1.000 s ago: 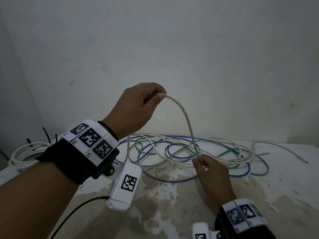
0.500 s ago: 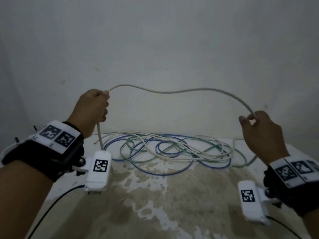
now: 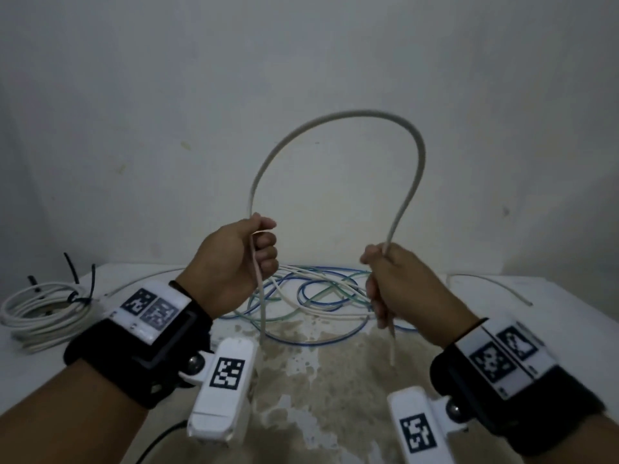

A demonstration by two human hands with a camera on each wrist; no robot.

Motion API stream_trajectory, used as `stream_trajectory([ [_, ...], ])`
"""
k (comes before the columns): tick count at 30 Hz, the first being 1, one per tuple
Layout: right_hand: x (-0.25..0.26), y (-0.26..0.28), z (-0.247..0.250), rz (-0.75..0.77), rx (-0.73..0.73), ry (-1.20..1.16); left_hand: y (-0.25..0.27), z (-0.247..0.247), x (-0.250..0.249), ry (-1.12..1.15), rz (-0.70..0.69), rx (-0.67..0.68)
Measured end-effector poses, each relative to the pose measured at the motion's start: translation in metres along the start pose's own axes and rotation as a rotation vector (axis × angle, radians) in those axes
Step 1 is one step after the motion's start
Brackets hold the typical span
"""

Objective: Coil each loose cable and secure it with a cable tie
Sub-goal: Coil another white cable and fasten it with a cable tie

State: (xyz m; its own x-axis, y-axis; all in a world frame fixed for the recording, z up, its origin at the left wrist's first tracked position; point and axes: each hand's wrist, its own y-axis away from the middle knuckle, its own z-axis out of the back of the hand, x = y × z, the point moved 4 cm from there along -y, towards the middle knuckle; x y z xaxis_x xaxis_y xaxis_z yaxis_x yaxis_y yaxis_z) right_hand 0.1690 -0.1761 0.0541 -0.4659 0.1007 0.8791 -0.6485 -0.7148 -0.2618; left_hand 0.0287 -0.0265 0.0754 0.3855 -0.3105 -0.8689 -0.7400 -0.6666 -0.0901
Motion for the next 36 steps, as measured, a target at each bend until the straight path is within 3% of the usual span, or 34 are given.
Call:
stream_trajectory([
  [2,-0.004,0.006,-0.013,-0.059,0.085,-0.043,0.001,-0.007,0.001,-0.015,-0.031,-0.035],
  [5,-0.008,0.007,-0.016,-0.082,0.083,0.042,0.0,-0.007,0.0,-0.157,-0.014,-0.158],
  [9,-0.009,0.009,-0.007,-0.032,0.126,0.347,-0.008,0.01,-0.014,-0.747,-0.112,-0.396],
  [11,-0.005,0.013,-0.002,0.001,0.146,0.503,0.001,0.004,-0.023,-0.974,-0.301,-0.424],
  [13,0.005,0.018,-0.001,0.068,0.165,0.655,0.01,-0.009,-0.024,-1.144,-0.513,-0.352],
  [15,0.013,0.021,-0.005,0.089,0.221,0.734,0.015,-0.021,-0.017,-1.179,-0.568,-0.243],
  [17,0.018,0.024,-0.008,0.098,0.26,0.803,0.017,-0.03,-0.011,-1.079,-0.481,-0.141],
  [19,0.022,0.025,-0.009,0.125,0.257,0.812,0.02,-0.039,-0.007,-0.764,-0.29,0.023],
  [21,0.023,0.027,-0.009,0.112,0.258,0.572,0.023,-0.048,-0.002,-0.458,-0.128,0.154],
  [23,0.021,0.03,-0.009,0.049,0.268,0.237,0.023,-0.05,-0.004,-0.303,-0.088,0.152],
  [26,0.026,0.034,-0.01,0.005,0.294,-0.082,0.016,-0.044,-0.005,-0.179,-0.039,0.095],
  [31,0.034,0.035,-0.009,-0.145,0.533,-0.752,0.011,-0.032,0.003,-0.092,-0.004,0.067],
  [33,0.034,0.035,-0.006,-0.125,0.555,-0.871,0.012,-0.031,0.006,-0.066,0.008,0.091],
  [36,0.03,0.029,-0.005,-0.075,0.443,-0.847,0.016,-0.031,0.01,0.022,0.083,0.132],
])
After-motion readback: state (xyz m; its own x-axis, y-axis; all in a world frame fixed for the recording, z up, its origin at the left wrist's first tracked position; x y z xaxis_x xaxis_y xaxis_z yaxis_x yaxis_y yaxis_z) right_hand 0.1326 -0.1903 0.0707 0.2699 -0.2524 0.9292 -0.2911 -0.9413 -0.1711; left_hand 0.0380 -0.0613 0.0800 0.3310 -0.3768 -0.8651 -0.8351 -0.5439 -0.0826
